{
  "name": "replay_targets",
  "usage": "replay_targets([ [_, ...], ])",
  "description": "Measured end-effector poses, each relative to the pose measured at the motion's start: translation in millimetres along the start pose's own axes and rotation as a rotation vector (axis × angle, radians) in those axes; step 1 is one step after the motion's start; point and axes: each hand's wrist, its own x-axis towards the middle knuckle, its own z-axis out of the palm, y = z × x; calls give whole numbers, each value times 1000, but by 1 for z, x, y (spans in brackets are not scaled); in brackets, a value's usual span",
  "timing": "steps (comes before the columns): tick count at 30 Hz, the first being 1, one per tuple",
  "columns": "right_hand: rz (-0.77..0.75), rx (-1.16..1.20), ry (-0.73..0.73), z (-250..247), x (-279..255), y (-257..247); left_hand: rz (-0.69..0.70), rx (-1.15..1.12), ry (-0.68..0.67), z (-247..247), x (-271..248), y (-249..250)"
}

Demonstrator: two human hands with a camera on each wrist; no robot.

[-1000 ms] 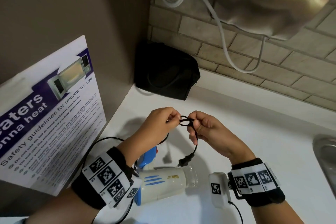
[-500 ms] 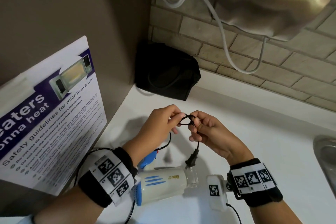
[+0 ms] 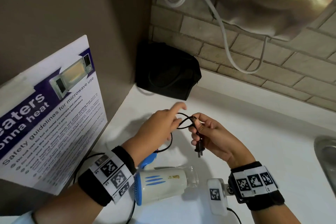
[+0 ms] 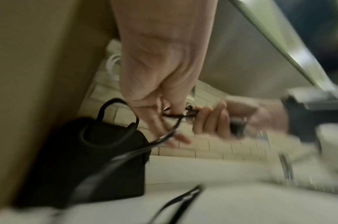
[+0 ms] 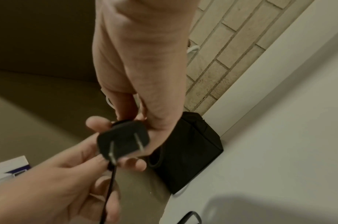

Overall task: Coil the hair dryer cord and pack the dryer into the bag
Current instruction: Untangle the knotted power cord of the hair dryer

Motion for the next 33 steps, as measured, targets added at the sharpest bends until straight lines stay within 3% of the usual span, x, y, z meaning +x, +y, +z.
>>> replay_targets([
  [3,8,10,3,-3,-1,0,38,168,-62,-6,-3,6],
  [7,-1,131,-7,-4,-2,1,-235,-274,-3,-4,0,2],
  [12,-3,133,-6,-3,-4,2,-277,-442,172,-4,2,-5],
  [21,-6,30,77,6,1,10,-400,-725,208,-9,3,5],
  [26,-10,124,137,6,-1,10,-449,-650,0,-11,2,1],
  [33,9,115,234,6,3,13,-312,-452,-19,-8,0,0],
])
